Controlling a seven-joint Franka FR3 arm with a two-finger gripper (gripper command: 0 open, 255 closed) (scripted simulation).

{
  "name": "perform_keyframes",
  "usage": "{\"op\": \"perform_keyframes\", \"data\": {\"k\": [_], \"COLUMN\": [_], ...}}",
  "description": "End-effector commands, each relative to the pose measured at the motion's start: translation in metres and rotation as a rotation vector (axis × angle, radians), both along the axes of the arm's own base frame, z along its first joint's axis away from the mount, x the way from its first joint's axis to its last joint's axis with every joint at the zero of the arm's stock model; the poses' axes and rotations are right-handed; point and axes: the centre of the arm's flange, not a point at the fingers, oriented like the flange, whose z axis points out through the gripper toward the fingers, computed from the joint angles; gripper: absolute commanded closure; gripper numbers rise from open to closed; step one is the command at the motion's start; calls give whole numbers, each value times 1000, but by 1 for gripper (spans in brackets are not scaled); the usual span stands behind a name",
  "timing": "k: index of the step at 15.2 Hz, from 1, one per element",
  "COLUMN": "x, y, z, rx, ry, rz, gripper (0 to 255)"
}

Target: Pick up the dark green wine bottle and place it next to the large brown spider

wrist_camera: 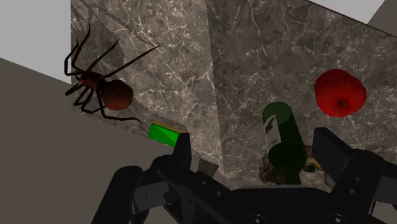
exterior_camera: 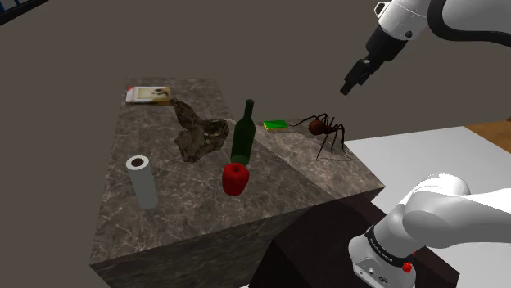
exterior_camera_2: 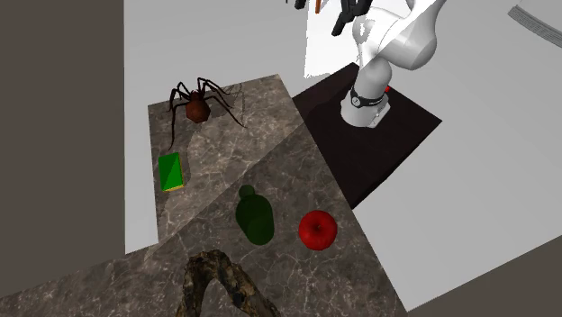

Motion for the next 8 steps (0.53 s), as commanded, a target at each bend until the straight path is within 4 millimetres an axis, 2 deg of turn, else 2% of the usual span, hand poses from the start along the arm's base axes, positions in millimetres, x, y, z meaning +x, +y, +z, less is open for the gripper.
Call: {"op": "perform_keyframes", "data": {"k": [1,8], "x": [0,78], "y": [0,24], "z": [0,-41], "rx": [0,47], "ry": [0,16], "rz": [0,13], "gripper": [0,0]}}
